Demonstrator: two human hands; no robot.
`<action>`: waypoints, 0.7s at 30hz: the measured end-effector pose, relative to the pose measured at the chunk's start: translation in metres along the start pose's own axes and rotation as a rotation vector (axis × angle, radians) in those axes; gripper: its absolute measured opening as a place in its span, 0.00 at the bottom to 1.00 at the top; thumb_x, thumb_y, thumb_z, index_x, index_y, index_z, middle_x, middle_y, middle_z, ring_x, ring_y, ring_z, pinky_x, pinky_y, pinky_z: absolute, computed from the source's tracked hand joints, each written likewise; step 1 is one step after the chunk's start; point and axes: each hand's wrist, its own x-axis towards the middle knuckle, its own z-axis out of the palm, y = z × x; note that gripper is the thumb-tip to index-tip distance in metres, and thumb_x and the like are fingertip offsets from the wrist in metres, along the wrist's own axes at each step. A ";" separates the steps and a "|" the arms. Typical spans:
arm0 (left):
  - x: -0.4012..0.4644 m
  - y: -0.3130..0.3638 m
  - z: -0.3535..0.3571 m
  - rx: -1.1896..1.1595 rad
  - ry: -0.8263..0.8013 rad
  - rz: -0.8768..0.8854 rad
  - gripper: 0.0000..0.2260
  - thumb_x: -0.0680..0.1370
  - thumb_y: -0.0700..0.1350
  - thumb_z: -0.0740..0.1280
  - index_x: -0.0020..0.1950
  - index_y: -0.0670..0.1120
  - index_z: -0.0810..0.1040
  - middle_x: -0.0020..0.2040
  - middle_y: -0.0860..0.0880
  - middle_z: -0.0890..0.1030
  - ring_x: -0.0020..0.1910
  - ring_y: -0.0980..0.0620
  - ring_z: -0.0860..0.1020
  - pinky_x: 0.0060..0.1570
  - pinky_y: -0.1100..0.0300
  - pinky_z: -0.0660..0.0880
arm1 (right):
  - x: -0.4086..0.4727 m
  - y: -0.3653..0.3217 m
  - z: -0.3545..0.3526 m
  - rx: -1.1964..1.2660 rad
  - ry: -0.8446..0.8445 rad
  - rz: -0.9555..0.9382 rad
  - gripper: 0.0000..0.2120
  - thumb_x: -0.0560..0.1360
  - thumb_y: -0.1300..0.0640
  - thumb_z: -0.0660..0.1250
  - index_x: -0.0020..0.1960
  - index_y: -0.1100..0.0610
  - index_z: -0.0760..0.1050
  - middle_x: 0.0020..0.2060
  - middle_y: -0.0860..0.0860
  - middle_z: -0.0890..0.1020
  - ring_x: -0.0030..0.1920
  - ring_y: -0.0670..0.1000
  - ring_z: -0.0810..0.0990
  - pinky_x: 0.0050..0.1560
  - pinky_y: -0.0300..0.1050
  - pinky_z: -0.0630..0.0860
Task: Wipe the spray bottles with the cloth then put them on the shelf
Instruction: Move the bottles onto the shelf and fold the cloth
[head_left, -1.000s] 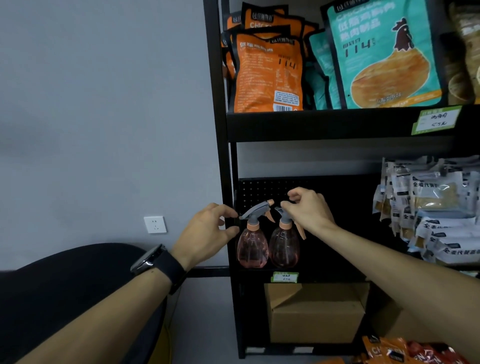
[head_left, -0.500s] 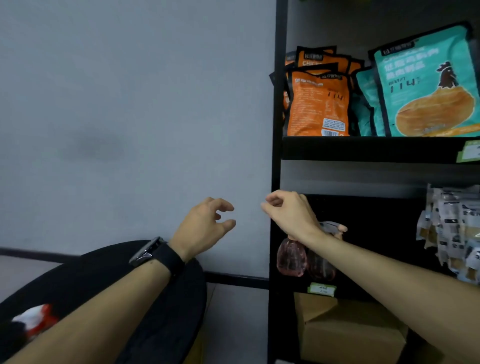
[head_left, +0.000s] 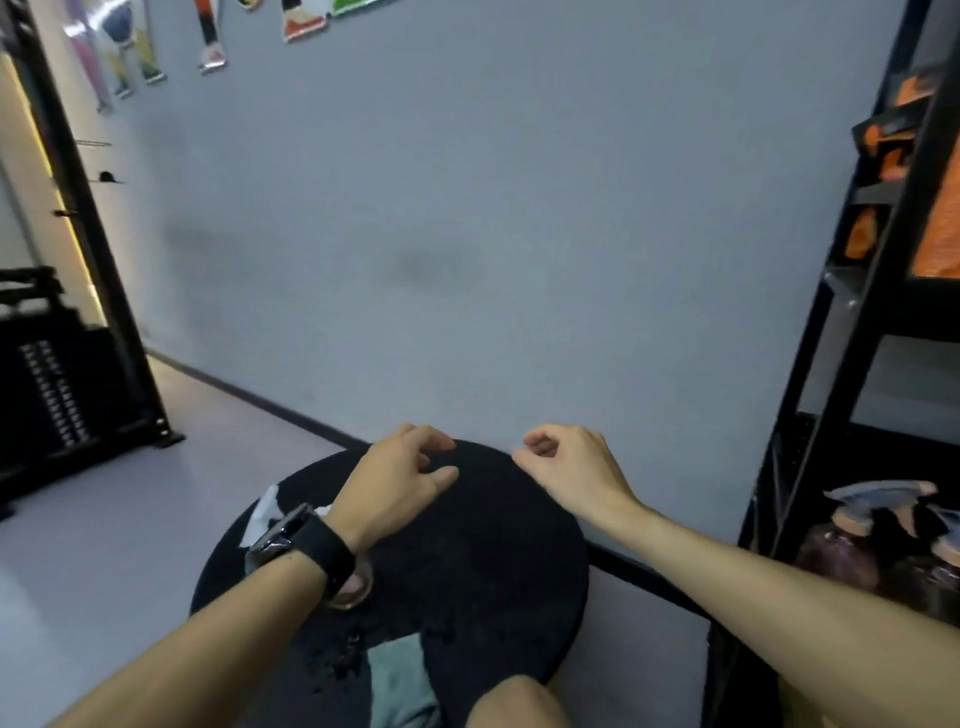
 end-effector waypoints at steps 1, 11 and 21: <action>-0.004 -0.013 -0.006 0.006 0.012 -0.027 0.11 0.78 0.49 0.70 0.60 0.52 0.79 0.55 0.56 0.76 0.52 0.57 0.78 0.50 0.66 0.70 | 0.002 -0.007 0.014 0.002 -0.028 -0.013 0.14 0.74 0.48 0.68 0.57 0.53 0.81 0.52 0.46 0.83 0.53 0.46 0.80 0.55 0.42 0.76; -0.036 -0.124 -0.041 0.051 0.086 -0.246 0.12 0.78 0.48 0.70 0.60 0.52 0.79 0.55 0.56 0.75 0.51 0.57 0.78 0.46 0.70 0.70 | 0.020 -0.059 0.133 -0.001 -0.253 -0.128 0.17 0.75 0.48 0.68 0.62 0.53 0.79 0.55 0.47 0.83 0.56 0.46 0.80 0.57 0.40 0.75; -0.040 -0.192 -0.018 0.005 0.041 -0.352 0.12 0.78 0.49 0.70 0.60 0.51 0.79 0.56 0.57 0.75 0.52 0.58 0.77 0.50 0.69 0.70 | 0.047 -0.061 0.231 -0.017 -0.411 -0.093 0.25 0.75 0.46 0.69 0.70 0.53 0.70 0.64 0.49 0.77 0.62 0.48 0.76 0.55 0.40 0.72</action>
